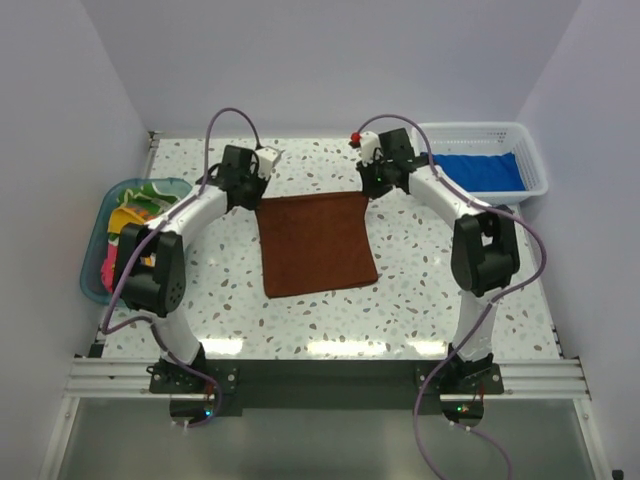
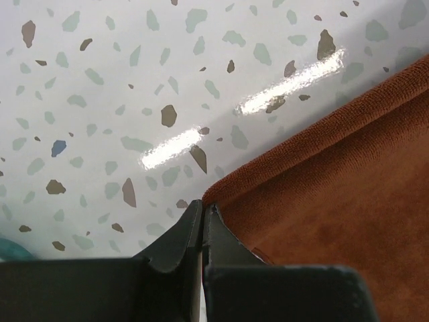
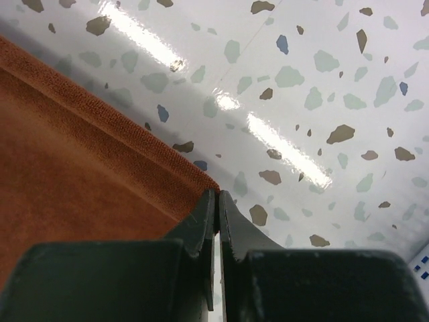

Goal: Fold and stack the towels

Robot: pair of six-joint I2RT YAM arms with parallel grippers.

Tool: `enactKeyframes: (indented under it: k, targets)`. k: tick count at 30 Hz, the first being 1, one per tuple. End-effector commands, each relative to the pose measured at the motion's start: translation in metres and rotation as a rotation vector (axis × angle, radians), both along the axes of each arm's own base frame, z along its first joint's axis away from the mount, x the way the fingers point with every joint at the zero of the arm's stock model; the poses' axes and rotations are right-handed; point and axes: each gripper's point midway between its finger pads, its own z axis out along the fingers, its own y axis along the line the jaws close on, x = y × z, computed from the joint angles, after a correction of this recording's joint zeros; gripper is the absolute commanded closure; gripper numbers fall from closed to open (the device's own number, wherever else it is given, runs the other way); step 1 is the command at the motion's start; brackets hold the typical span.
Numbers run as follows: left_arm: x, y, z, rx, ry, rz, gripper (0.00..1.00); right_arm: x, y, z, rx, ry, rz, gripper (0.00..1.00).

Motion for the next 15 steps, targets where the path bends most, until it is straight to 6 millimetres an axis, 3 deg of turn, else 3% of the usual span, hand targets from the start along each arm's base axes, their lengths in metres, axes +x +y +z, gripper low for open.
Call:
enactKeyframes:
  k: [1,5,7,15]
  targets:
    - [-0.012,0.012,0.007,0.005,-0.013,0.048,1.00,0.000,-0.018,0.028,0.010,-0.067,-0.072,1.00]
    - [-0.039,0.004,0.008,-0.059,0.018,0.049,1.00,-0.021,-0.011,0.031,0.069,-0.032,-0.063,1.00]
    - [-0.050,0.002,0.013,-0.091,0.023,0.074,1.00,-0.035,-0.008,0.023,0.093,0.021,-0.069,1.00]
    - [-0.103,-0.003,-0.003,-0.195,0.171,0.164,1.00,-0.080,-0.017,0.005,0.115,0.176,-0.157,1.00]
